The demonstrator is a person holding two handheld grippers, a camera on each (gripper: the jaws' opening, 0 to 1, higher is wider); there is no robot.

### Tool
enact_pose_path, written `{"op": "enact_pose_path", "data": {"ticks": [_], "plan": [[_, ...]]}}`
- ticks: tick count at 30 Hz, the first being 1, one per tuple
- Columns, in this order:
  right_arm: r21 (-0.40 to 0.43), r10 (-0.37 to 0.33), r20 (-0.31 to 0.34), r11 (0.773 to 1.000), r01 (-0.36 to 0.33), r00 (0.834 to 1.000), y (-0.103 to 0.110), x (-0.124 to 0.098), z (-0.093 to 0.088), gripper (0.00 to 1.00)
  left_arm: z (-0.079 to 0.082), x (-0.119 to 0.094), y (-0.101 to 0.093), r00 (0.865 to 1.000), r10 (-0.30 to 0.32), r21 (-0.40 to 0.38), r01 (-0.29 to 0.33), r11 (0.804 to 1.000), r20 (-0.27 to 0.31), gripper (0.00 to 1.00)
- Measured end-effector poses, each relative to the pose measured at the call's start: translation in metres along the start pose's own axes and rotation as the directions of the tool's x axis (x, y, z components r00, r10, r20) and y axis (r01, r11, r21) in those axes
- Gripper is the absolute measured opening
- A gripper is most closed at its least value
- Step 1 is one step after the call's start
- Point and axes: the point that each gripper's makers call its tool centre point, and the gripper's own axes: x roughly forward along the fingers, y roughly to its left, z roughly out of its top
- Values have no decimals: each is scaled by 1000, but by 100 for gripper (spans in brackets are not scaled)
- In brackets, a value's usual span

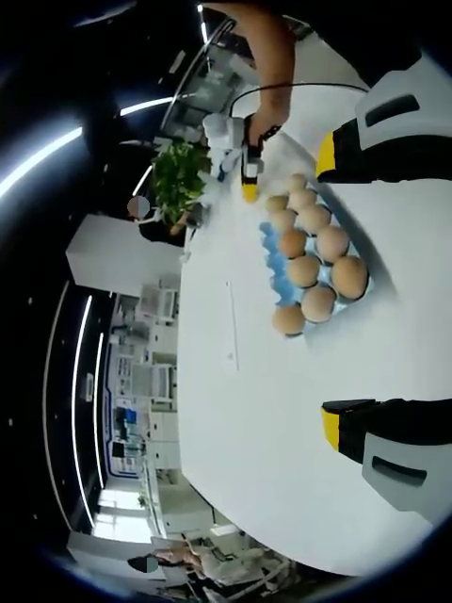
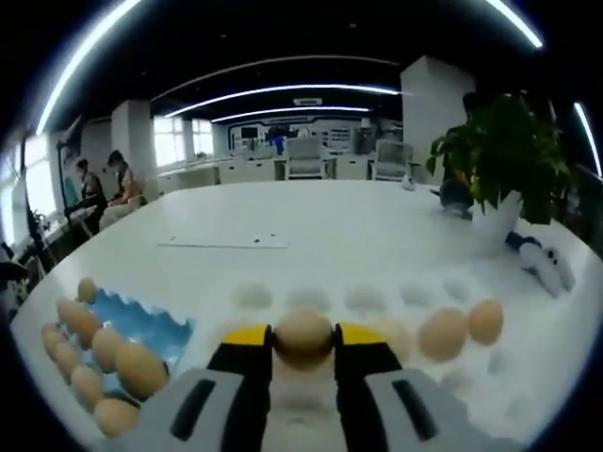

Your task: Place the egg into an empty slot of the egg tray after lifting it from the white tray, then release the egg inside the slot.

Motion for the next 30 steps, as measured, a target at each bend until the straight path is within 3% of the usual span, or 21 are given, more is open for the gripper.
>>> {"op": "enact_pose_path", "data": {"ticks": [18, 23, 30], "plan": [[11, 86, 59, 996, -86, 995, 35, -5, 25, 25, 0, 2, 0, 1000, 0, -6, 0, 1000, 3, 96], [-7, 152, 79, 988, -152, 985, 61, -7, 38, 25, -1, 2, -1, 1000, -4, -4, 4, 1000, -1, 96], [-38, 290, 75, 957, -288, 954, 114, -6, 45, 25, 0, 3, -1, 1000, -5, -4, 5, 1000, 0, 96]]}}
